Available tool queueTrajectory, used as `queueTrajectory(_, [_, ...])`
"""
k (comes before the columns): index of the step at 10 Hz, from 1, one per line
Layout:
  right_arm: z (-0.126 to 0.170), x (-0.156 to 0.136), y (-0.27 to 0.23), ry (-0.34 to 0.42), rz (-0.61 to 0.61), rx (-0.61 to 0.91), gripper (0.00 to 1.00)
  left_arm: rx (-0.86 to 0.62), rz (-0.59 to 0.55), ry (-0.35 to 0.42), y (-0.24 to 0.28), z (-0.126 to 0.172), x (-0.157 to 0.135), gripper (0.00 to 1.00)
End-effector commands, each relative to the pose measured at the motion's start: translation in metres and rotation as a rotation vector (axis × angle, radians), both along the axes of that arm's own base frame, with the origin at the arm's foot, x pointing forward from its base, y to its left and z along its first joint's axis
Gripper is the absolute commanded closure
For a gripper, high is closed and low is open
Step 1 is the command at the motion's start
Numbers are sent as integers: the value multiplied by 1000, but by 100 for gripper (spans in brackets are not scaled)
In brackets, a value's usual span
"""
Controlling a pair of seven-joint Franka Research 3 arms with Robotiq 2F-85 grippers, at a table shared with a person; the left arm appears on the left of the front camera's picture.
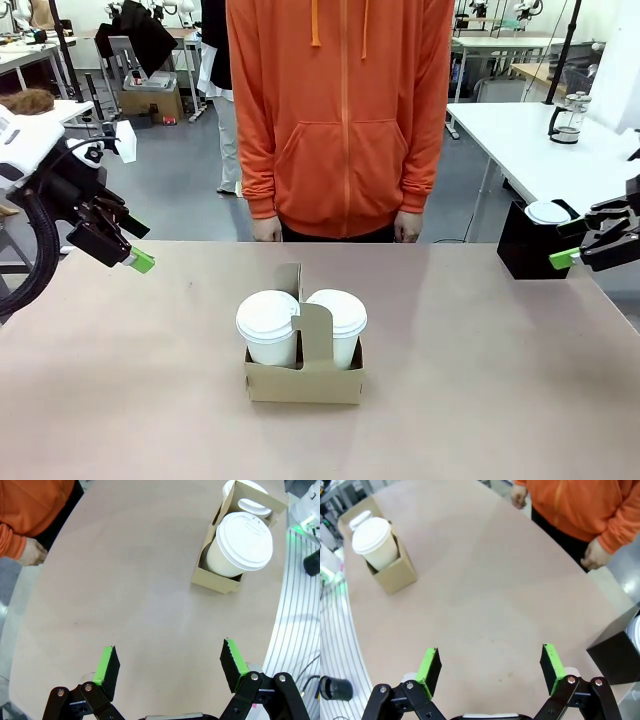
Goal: Pour a drink into a cup and package it in a carrier.
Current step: Insert the held 600 ml Paper Cup into the Cup Carrier.
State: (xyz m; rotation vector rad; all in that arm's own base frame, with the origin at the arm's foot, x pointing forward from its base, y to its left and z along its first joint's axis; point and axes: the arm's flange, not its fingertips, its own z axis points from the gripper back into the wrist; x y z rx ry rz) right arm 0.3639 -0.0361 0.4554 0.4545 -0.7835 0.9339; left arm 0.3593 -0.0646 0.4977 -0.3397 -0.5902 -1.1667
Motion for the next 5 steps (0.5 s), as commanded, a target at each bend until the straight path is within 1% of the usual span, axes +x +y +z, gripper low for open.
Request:
queueTrajectory(1, [-1,-1,-2,-1,-4,-12,0,-18,3,10,-1,1,-1,0])
queueTrajectory(5, [-1,-1,-2,-1,-4,-12,0,-18,3,10,-1,1,-1,0])
